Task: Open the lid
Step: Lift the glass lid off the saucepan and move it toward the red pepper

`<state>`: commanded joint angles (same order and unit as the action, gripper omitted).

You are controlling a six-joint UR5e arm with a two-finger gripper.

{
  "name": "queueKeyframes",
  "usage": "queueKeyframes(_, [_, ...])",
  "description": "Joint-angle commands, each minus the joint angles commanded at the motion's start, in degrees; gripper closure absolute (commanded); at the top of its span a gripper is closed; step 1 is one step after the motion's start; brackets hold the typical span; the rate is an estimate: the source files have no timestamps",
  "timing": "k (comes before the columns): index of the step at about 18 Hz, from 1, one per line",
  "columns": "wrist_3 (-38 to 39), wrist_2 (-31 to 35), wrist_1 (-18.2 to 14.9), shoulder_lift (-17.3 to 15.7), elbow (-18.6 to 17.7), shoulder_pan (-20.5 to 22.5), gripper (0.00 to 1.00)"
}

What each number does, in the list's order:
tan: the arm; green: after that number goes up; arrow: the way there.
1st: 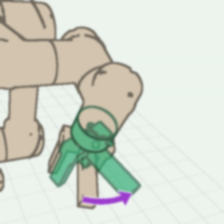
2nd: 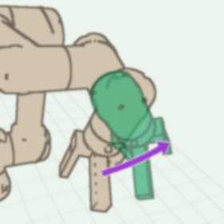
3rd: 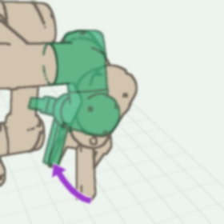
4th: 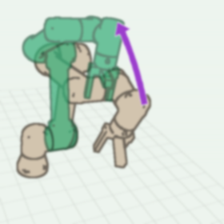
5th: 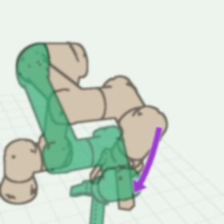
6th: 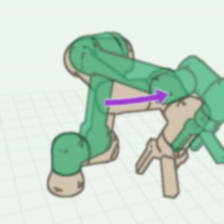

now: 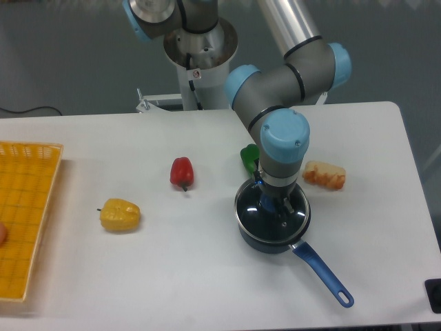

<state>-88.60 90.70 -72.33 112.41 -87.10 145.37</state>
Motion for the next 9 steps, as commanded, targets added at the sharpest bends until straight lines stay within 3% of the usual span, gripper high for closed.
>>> queueKeyframes(3, [1.15,-0.35,-1.76,-1.14,0.18,-0.09,0.54])
queueKeyframes(9, [5.98,-3.42,-1.85,-2.46,0.35,-0.88,0.54])
